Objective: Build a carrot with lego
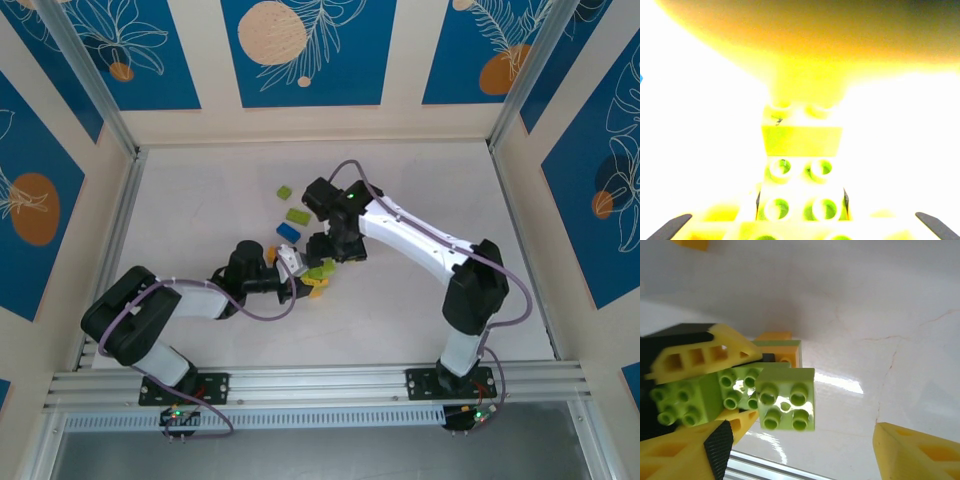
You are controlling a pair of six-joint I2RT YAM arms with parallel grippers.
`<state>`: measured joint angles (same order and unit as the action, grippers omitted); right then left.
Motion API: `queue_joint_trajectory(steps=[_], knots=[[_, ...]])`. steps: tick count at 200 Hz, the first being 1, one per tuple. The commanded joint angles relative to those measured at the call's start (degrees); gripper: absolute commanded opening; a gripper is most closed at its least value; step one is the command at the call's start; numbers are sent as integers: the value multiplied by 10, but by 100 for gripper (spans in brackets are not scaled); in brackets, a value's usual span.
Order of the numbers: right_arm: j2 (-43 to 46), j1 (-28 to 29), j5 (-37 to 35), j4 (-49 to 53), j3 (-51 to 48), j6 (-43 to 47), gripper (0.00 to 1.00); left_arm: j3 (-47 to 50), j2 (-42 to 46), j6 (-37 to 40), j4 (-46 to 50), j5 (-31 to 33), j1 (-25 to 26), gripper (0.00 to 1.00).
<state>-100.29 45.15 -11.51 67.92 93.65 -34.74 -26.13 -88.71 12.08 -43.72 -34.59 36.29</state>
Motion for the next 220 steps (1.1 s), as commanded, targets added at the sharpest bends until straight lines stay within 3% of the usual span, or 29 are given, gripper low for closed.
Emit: queue_joint_trajectory(steps=[1, 46, 77, 98, 117, 139, 148, 175, 220], knots=[[43, -13, -13, 13, 21, 13, 76, -7, -5, 4, 37, 9, 2, 21], [89, -46, -40, 12, 2, 31, 76, -10, 33, -9, 68, 19, 4, 20], [124, -61, -40, -10, -31, 43, 76, -34, 79, -30, 150, 55, 4, 19], [147, -68, -30, -34, -65, 50, 76, -76, 115, -40, 249, 64, 3, 18], [173, -72, -18, -60, -100, 57, 76, -143, 130, -33, 396, 70, -8, 18], [201, -78, -5, -85, -136, 69, 76, -209, 147, -33, 525, 61, -37, 18], [211, -84, 2, -94, -148, 74, 76, -214, 156, -64, 521, 73, -52, 17], [234, -101, 28, -114, -169, 91, 76, -254, 137, -150, 551, 26, -129, 17], [250, -117, 49, -132, -188, 117, 76, -386, 68, -142, 730, 45, -201, 20]])
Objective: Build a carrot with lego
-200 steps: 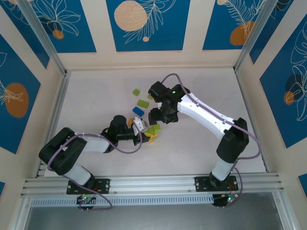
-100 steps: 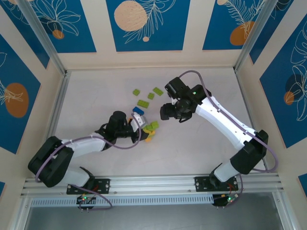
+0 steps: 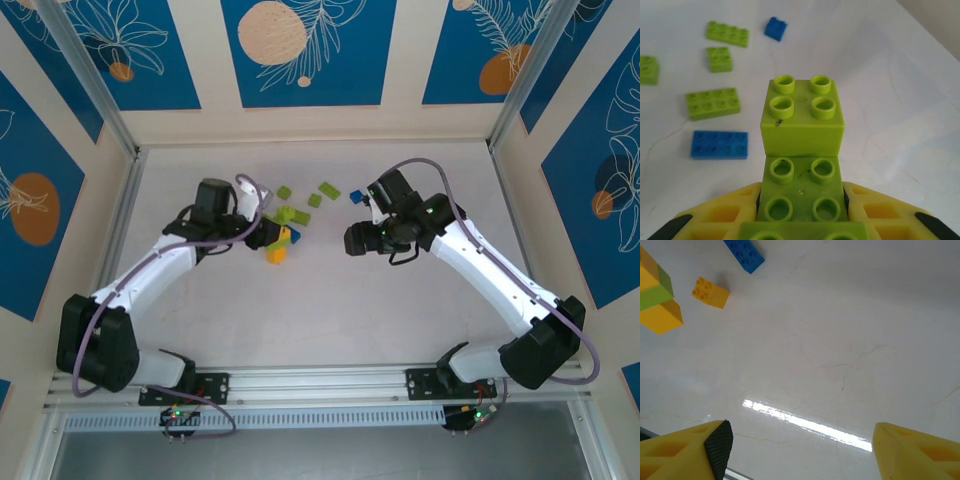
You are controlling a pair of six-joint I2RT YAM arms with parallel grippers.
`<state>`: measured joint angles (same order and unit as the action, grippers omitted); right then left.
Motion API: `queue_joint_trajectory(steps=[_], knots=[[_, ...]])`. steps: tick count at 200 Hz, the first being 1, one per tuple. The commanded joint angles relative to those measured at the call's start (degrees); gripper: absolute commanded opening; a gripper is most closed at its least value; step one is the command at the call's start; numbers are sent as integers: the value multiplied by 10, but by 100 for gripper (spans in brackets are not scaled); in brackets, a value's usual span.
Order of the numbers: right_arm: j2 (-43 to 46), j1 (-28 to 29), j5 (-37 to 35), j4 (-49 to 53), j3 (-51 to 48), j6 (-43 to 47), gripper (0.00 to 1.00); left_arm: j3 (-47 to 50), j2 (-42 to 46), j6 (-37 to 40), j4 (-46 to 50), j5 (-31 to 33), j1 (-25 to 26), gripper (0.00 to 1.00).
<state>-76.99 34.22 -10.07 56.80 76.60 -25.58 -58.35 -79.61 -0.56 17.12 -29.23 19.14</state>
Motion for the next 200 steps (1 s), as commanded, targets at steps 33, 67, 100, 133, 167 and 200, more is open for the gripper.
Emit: queue_joint_trajectory(steps=[33, 67, 100, 133, 167, 200], knots=[[20, -19, 67, -46, -46, 30, 75, -174, -101, 28, 243, -4, -82, 23], [14, -21, 103, -77, -70, 26, 75, -264, -201, 51, 303, 20, -124, 22], [7, -21, 113, -87, -82, 26, 74, -356, -297, 78, 356, 46, -143, 21], [8, -23, 116, -95, -97, 29, 74, -416, -350, 90, 372, 30, -153, 21], [8, -28, 116, -100, -111, 27, 74, -480, -411, 105, 404, 18, -167, 21], [7, -29, 116, -102, -117, 23, 74, -512, -454, 103, 406, -6, -182, 22]])
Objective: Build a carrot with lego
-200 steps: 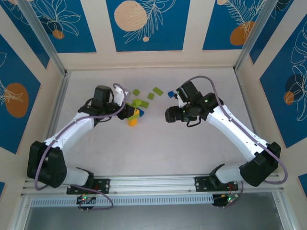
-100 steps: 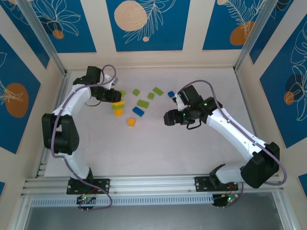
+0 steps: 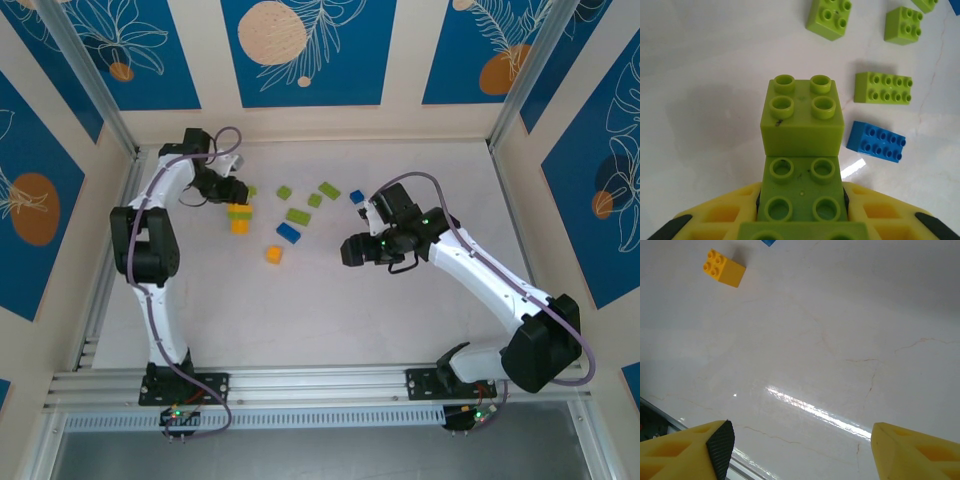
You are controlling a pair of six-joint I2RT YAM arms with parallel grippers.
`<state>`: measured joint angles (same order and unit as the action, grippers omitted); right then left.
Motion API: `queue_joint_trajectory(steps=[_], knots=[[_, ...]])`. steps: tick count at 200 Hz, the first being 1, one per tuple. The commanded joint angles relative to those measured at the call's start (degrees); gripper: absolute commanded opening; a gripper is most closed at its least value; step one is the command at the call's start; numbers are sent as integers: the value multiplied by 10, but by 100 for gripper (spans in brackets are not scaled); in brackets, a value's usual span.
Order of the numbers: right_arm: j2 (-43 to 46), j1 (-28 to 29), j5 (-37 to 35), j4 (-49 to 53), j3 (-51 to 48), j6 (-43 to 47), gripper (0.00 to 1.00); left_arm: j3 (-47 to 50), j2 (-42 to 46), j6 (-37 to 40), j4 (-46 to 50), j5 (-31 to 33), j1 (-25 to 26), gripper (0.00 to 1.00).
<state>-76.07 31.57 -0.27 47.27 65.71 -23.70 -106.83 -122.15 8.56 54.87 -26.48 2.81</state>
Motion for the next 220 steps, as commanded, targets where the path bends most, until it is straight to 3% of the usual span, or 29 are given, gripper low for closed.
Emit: queue_joint_trajectory(steps=[1, 63, 124, 220], knots=[[-2, -3, 19, -7, -9, 4, 74, -29, -30, 12, 28, -34, -19, 22], [-3, -5, 14, -7, -18, 4, 73, -85, -87, 14, 43, -66, -28, 25], [-6, -8, 18, -12, -31, 3, 73, -115, -117, 11, 52, -70, -38, 36], [-8, -13, 20, -18, -44, 3, 72, -145, -146, 13, 65, -76, -41, 41]])
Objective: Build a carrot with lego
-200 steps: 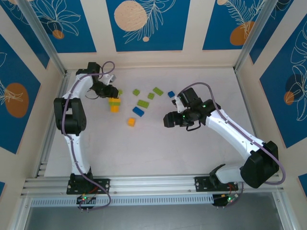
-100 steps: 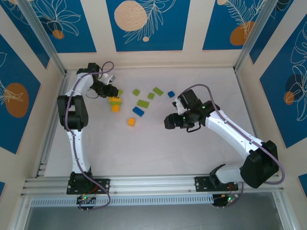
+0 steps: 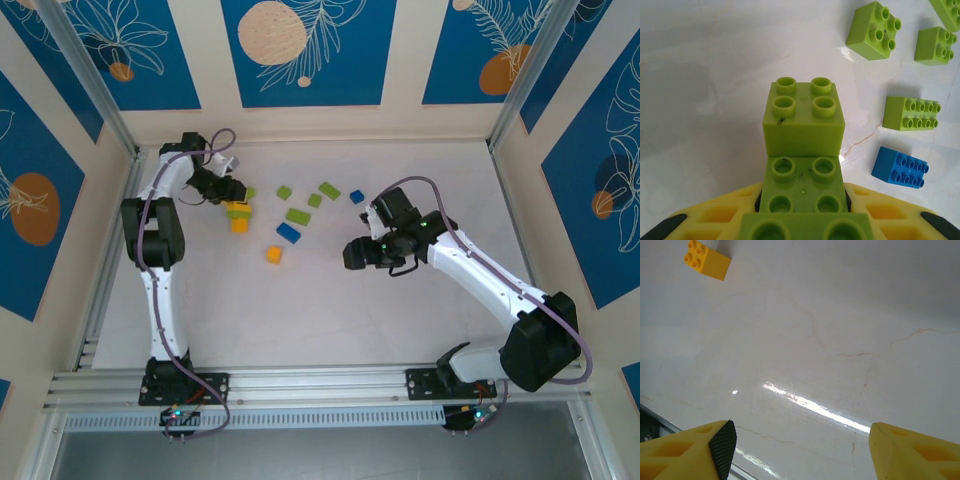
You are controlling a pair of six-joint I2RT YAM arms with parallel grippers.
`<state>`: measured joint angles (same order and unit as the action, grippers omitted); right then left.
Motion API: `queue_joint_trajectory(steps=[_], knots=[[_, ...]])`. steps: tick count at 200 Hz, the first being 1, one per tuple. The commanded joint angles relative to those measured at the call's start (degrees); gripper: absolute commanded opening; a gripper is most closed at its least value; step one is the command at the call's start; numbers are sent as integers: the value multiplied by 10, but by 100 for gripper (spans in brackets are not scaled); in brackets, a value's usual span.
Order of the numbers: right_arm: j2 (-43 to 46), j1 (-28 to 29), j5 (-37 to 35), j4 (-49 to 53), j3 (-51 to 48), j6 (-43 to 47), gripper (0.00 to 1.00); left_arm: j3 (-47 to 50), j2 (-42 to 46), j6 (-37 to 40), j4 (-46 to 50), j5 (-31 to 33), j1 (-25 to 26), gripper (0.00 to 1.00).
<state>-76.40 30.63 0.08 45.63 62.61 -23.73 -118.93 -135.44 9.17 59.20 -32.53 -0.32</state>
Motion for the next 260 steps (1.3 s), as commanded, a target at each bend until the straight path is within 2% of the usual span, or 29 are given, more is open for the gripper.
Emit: queue_joint_trajectory(steps=[1, 74, 105, 182, 224, 260], knots=[[-4, -3, 17, -2, -13, 3, 72, -24, -13, 7, 21, -15, -10, 42], [-3, -7, 19, -3, -19, 4, 71, -39, -28, 7, 25, -21, -17, 49], [-1, -8, 20, -3, -20, 3, 71, -38, -27, 7, 28, -21, -21, 55], [7, -7, 18, 0, -22, 3, 70, -27, -31, 1, 25, -20, -32, 57], [7, -8, 18, 5, -15, 4, 70, -18, -25, 1, 29, -10, -40, 61], [-12, -5, 32, 3, 2, 3, 70, 2, 11, -5, 23, 2, -53, 61]])
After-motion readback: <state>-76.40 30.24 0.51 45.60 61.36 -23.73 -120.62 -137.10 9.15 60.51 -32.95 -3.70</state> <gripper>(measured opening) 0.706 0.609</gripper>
